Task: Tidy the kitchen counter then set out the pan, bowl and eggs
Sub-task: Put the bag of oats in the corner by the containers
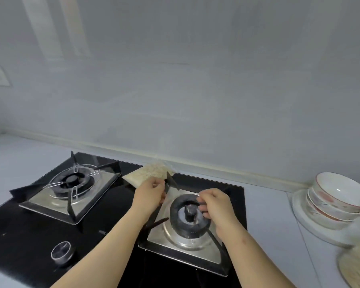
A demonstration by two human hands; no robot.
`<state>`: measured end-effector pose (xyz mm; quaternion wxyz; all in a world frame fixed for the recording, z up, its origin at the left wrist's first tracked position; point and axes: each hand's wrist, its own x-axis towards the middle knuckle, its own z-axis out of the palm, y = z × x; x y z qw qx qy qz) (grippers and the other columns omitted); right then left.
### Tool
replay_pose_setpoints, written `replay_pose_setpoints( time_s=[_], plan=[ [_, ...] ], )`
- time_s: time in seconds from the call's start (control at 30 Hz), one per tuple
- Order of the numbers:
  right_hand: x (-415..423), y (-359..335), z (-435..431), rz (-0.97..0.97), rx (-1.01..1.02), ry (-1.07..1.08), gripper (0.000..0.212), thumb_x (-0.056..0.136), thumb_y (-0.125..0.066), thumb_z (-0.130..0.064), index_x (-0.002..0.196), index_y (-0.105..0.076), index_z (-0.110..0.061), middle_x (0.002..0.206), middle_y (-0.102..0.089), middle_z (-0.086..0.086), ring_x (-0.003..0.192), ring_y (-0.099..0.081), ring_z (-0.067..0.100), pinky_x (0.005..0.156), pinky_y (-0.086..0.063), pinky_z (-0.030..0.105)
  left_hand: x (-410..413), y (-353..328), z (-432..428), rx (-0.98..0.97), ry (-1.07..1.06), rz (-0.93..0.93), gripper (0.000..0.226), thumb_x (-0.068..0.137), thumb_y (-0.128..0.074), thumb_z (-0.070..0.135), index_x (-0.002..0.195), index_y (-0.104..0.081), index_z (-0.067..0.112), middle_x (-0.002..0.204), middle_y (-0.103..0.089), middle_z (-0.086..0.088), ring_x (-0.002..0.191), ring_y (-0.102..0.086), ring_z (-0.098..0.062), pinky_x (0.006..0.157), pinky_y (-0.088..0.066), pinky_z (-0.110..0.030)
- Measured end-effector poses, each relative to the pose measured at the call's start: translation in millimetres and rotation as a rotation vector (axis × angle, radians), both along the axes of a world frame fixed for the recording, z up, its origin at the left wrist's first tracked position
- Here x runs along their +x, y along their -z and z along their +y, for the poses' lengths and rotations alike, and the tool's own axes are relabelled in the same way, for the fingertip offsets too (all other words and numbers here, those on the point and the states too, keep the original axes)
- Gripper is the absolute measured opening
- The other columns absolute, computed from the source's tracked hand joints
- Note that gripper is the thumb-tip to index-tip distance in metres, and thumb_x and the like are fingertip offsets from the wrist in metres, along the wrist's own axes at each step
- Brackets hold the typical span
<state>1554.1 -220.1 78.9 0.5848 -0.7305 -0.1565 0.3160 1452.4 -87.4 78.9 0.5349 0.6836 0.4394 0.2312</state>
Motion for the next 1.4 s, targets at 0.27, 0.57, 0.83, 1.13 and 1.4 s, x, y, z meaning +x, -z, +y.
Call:
replay_pose_setpoints(
  time_s=[0.27, 0.57, 0.83, 1.13, 1.4],
  plan=[
    [-22, 2, 92, -0.018, -0.033, 0.024, 0.015, 0.093, -0.047, -0.012, 0.087, -0.059, -0.017, 0.09, -0.062, 0.003, 0.076, -0.055, 0.013, 0.068, -0.044, 0.023, -5, 39, 103, -0.161, -0.275, 0.08, 0.044, 0.09, -0.047, 0.014, 0.133, -0.04, 0.006, 0.116, -0.052, -0.01, 0.091, -0.051, -0.025, 0.076, -0.047, -0.032],
    [-17, 12, 120, 0.031, -0.097, 0.06, 0.012, 0.094, -0.048, -0.015, 0.092, -0.059, -0.017, 0.095, -0.064, 0.005, 0.076, -0.058, 0.012, 0.071, -0.046, 0.024, 34, 76, 155, -0.812, -0.501, -0.145, 0.073, 0.067, -0.074, 0.034, 0.131, -0.044, 0.014, 0.126, -0.055, -0.009, 0.107, -0.057, -0.034, 0.086, -0.05, -0.046],
    [-6, 15, 137, 0.037, -0.075, 0.116, 0.011, 0.092, -0.05, -0.013, 0.092, -0.062, -0.013, 0.09, -0.065, 0.006, 0.074, -0.058, 0.015, 0.065, -0.046, 0.023, 47, 71, 162, -0.764, -0.452, -0.096, 0.076, 0.075, -0.076, 0.015, 0.137, -0.034, 0.001, 0.128, -0.053, -0.018, 0.114, -0.052, -0.04, 0.094, -0.043, -0.049],
    [9, 5, 163, -0.019, -0.055, 0.113, 0.015, 0.089, -0.048, -0.007, 0.082, -0.059, -0.014, 0.085, -0.061, 0.005, 0.068, -0.055, 0.013, 0.06, -0.047, 0.021, 39, 73, 158, -0.56, -0.367, -0.245, 0.066, 0.082, -0.068, 0.007, 0.135, -0.029, 0.009, 0.13, -0.049, -0.017, 0.111, -0.053, -0.035, 0.086, -0.048, -0.043],
    [8, -4, 171, 0.059, 0.021, 0.089, 0.007, 0.094, -0.051, -0.023, 0.092, -0.056, -0.018, 0.099, -0.061, 0.005, 0.084, -0.058, 0.016, 0.073, -0.049, 0.026, 3, 41, 168, -1.003, -0.224, -0.92, 0.025, 0.091, -0.051, 0.005, 0.116, -0.057, 0.006, 0.103, -0.07, -0.014, 0.091, -0.069, -0.028, 0.072, -0.059, -0.041]
  ],
)
